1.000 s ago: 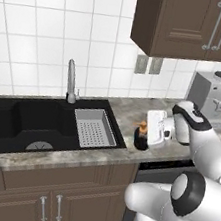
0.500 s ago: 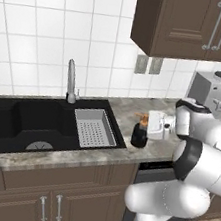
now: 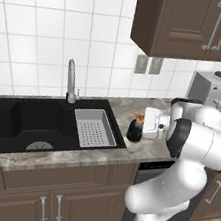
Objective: Restock the sink supplies by placing the sponge and soap dispenser on the counter and next to the sink. Make sure the soap dispenser is upright.
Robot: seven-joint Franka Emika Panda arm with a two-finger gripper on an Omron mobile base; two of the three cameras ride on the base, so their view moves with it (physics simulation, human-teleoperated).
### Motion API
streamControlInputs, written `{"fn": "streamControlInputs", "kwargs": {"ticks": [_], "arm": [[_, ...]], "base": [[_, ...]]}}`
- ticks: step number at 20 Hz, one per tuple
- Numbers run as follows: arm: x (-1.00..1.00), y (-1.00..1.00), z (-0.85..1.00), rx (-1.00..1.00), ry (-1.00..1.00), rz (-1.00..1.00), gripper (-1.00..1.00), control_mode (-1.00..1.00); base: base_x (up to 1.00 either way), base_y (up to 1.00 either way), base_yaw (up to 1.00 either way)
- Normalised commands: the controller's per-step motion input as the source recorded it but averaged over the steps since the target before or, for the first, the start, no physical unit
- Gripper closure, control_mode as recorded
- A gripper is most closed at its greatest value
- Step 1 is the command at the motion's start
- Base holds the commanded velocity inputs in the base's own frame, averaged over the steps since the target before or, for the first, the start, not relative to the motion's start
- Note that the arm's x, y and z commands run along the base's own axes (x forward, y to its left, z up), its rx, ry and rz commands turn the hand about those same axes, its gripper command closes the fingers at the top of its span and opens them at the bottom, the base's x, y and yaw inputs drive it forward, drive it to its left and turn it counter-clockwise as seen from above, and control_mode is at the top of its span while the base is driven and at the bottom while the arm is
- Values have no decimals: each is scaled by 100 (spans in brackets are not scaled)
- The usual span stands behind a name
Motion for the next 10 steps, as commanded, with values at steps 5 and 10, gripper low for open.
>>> {"fn": "streamControlInputs", "kwargs": {"ticks": [5, 10], "arm": [[34, 0, -13, 0, -11, 0, 100, -100], [47, 0, -13, 0, 17, 0, 100, -100]], "base": [[0, 0, 0], [0, 0, 0]]}}
